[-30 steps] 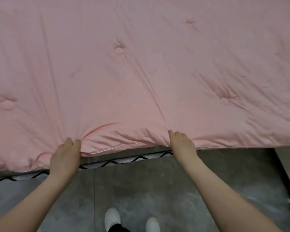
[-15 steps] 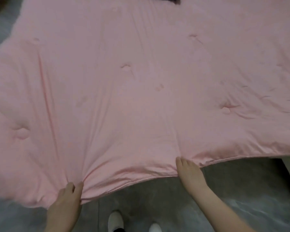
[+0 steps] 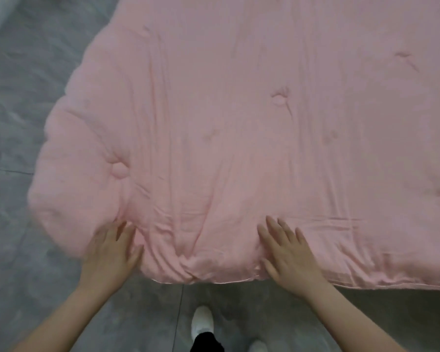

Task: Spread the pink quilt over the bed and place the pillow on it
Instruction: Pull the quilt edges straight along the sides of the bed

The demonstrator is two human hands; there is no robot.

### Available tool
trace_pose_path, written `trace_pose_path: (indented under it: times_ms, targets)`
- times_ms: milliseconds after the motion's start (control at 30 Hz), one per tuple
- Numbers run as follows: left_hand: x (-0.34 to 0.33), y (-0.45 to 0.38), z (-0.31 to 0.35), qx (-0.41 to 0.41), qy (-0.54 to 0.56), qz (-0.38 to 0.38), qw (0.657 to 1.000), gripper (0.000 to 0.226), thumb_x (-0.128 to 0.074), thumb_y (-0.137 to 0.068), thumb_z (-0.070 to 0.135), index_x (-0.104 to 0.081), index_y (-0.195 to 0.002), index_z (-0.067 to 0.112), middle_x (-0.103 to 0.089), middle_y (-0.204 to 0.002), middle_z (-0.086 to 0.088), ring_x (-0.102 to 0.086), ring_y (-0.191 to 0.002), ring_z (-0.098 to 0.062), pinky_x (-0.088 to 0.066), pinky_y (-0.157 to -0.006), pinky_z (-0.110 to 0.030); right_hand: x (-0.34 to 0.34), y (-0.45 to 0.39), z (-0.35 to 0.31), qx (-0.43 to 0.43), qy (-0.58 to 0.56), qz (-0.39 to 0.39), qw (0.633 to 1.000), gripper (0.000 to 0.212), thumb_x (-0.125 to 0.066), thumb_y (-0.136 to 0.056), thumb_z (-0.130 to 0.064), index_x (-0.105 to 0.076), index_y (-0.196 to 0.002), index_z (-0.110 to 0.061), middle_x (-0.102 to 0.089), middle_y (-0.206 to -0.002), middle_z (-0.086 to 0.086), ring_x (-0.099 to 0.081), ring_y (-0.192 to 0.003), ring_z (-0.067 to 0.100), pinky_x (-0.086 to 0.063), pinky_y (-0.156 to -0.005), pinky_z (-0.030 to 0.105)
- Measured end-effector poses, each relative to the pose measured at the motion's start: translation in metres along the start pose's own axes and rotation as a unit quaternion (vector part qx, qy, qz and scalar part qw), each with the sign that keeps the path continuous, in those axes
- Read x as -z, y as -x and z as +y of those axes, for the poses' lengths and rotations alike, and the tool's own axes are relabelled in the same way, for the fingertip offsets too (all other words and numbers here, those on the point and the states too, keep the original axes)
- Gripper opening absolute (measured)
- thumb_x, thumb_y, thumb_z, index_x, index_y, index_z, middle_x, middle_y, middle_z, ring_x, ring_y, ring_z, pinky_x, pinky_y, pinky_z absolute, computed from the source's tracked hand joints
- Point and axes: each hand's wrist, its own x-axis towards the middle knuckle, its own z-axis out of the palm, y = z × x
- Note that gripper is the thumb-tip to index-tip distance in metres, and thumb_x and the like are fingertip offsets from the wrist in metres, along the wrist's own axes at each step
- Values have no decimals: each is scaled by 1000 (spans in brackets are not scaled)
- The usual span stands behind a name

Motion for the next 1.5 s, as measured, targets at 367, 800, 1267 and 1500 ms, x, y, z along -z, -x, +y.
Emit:
trace_pose_path:
  times_ms: [367,800,1267,1500]
  targets:
    - [23,-65,-122,413,340,233,812,59,-64,-80,14,-42,-135,8,-37,-136,-27,-34,-125,-41,-22,-107,-40,24,-121,-169,96,-235,-47,966,98,-50,-61,-68,-27,-145,-22,-24,-152,7,-22,-139,30,-22,-115,47]
    - [-8,-85,-175,386,386,43,837,56,-74,-72,37,-58,-116,6,-62,-117,-20,-59,-106,-34,-47,-84,-36,16,-161,-194,29,-37,-176,983,101,-67,-69,-57,-7,-146,-31,6,-158,2,-3,-141,44,-19,-114,54]
    - [-6,-57,-174,236,112,178,949,67,-69,-74,31,-43,-132,10,-37,-141,-19,-36,-125,-42,-30,-103,-50,24,-135,-190,106,-62,-157,980,105,-7,-59,-89,-2,-148,-34,12,-158,-3,11,-144,37,-8,-115,55]
    - [-22,-41,-100,46,20,-91,995,75,-67,-67,13,-39,-137,12,-39,-145,-12,-45,-125,-33,-46,-96,-43,23,-90,-115,109,-78,-36,990,42,-38,-80,-36,-62,-111,-20,-61,-126,8,-64,-107,23,-53,-86,44]
